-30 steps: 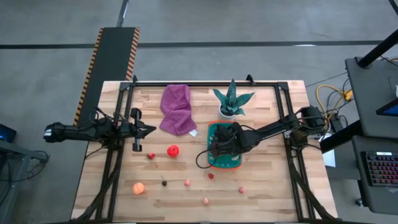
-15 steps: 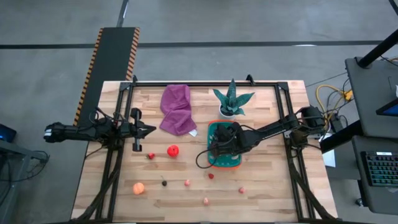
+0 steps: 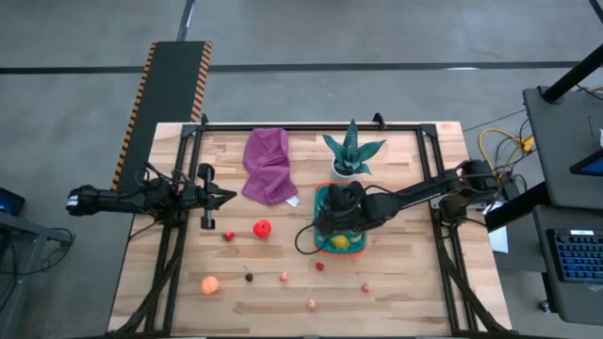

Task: Pick and placing Produce into tupperware
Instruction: Put the top right pink peach into the blue basket

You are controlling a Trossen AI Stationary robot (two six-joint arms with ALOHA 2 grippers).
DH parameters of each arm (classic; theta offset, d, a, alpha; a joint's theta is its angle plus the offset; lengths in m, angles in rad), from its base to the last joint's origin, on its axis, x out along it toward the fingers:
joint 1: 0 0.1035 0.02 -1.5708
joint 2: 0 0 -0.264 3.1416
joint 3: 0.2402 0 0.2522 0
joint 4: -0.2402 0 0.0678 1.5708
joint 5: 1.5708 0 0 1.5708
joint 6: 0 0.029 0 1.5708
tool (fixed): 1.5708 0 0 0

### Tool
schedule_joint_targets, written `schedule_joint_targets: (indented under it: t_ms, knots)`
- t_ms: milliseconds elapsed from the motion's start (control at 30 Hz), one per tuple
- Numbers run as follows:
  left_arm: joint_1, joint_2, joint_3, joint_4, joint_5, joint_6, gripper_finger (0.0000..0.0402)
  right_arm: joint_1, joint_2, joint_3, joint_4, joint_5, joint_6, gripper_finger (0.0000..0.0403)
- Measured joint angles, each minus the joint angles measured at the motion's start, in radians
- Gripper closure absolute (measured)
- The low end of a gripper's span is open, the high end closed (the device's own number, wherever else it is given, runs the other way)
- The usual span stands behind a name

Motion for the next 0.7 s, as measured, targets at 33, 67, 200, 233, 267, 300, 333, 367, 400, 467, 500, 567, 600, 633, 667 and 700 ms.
schedule_joint_targets:
  t_ms: [33,67,200,233,267,300,333,367,400,467,500,567,600,633,667,700]
  knots:
    - [0.000,0.000,0.000,0.000,0.000,0.000,0.0402,0.005,-0.019,0.006,0.002,-0.001,-0.019,0.0168]
    - [0.000,0.000,0.000,-0.001,0.000,0.000,0.0402,0.008,-0.036,0.010,0.000,0.000,-0.039,0.0169]
    - [0.000,0.001,0.000,-0.003,0.000,0.000,0.0402,0.038,-0.118,0.019,0.000,-0.003,-0.115,0.0170]
    - [-0.001,0.002,0.000,-0.004,0.000,0.000,0.0402,0.049,-0.139,0.019,0.000,-0.007,-0.135,0.0170]
    - [0.000,0.002,0.000,-0.005,0.000,0.000,0.0402,0.060,-0.159,0.019,0.001,-0.011,-0.155,0.0170]
    - [0.000,0.002,0.000,-0.004,0.000,0.000,0.0402,0.074,-0.181,0.019,-0.002,-0.030,-0.186,0.0169]
    - [0.000,0.002,0.000,-0.004,0.000,0.000,0.0402,0.089,-0.198,0.019,-0.001,-0.053,-0.225,0.0168]
    - [0.000,0.000,0.000,-0.004,0.000,0.000,0.0402,0.104,-0.217,0.019,-0.001,-0.096,-0.263,0.0168]
    - [0.000,-0.001,0.000,-0.004,0.000,0.000,0.0402,0.121,-0.233,0.019,-0.002,-0.140,-0.296,0.0168]
    - [0.000,0.000,0.000,-0.004,0.000,0.000,0.0402,0.155,-0.259,0.019,-0.004,-0.230,-0.332,0.0169]
    - [0.000,0.001,0.000,-0.004,0.000,0.000,0.0402,0.172,-0.271,0.019,-0.008,-0.271,-0.342,0.0169]
    - [0.000,0.002,0.000,-0.005,0.000,0.000,0.0402,0.206,-0.290,0.019,-0.007,-0.332,-0.351,0.0170]
    - [0.000,0.002,0.000,-0.003,0.000,0.000,0.0402,0.223,-0.299,0.019,-0.007,-0.354,-0.351,0.0170]
    - [0.000,0.002,0.000,-0.003,0.000,0.000,0.0402,0.242,-0.306,0.019,-0.008,-0.374,-0.350,0.0170]
    - [0.000,0.002,0.000,-0.004,0.000,0.000,0.0402,0.259,-0.312,0.019,-0.007,-0.390,-0.350,0.0169]
    - [0.000,0.002,0.000,-0.004,0.000,0.000,0.0402,0.276,-0.315,0.019,-0.007,-0.409,-0.350,0.0168]
